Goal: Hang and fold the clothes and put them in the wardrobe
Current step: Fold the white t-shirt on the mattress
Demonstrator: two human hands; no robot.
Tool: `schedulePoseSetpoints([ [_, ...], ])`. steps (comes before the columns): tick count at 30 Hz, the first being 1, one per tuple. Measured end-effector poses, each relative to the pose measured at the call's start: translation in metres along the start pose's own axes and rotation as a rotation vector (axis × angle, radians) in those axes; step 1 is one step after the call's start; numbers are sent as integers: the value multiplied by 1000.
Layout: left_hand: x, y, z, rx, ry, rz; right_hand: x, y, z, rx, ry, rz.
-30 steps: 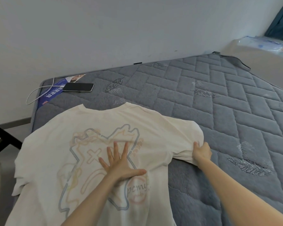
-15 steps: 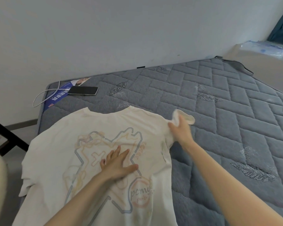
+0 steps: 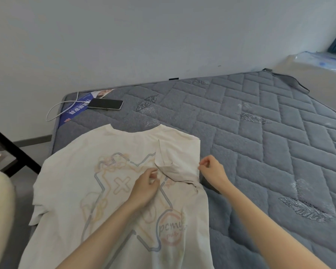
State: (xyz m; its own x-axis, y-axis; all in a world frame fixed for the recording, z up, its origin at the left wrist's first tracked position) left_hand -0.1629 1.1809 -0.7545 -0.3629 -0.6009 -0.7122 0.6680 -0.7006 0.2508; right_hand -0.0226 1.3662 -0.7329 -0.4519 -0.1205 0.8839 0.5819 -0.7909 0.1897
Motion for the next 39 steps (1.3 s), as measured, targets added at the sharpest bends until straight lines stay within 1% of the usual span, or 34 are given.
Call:
schedulePoseSetpoints([
  [3, -22, 2, -17, -14, -39, -133, -30, 18, -9, 269, -6, -188],
  [4, -29, 2, -19, -38, -93, -181, -35, 23, -12, 322, -10, -205],
  [5, -36, 1, -20, -59, -168, -229, -37, 26, -13, 334, -23, -199],
  [7, -48, -1, -24, -58, -336, -306, -39, 30, -13, 308, -78, -176],
  [9, -52, -5, -28, -18, -483, -330, -40, 32, -15, 293, -77, -158],
  [11, -50, -10, -30, 18, -541, -283, -40, 30, -16, 280, -23, -137],
  [13, -48, -13, -27, 0, -562, -242, -36, 29, -18, 281, 41, -90],
  [15, -51, -14, -20, -69, -535, -267, -29, 28, -18, 275, 115, -7],
  [18, -57, -13, -10, -153, -434, -325, -19, 31, -15, 232, 150, 124],
  [23, -64, -10, 6, -239, -349, -353, -8, 41, -9, 40, 244, 348],
  [26, -69, -5, 9, -261, -327, -372, -6, 46, -6, 5, 234, 422],
  [29, -71, -2, 12, -279, -350, -361, 0, 51, -2, -61, 206, 458],
  [32, -74, 2, 14, -302, -361, -356, 8, 53, -2, -125, 262, 469],
  [37, -76, 6, 9, -305, -448, -392, 3, 53, -9, -145, 542, 429],
  [39, -72, 10, 3, -286, -497, -404, -7, 52, -18, -49, 686, 383],
])
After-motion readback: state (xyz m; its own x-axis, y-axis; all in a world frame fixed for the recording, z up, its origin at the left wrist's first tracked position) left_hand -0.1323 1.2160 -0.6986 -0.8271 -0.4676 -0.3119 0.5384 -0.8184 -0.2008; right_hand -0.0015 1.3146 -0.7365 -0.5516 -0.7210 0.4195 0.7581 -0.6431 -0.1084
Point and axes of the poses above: each hand's wrist, its own y-axis away from the middle knuckle, its own z-axis out of the back of the hand, x = y × z, the point moved 8 cm from there along -y, towards the middle knuckle, and after that the axes turned 11 degrees about -y, right-handed, at the moved point
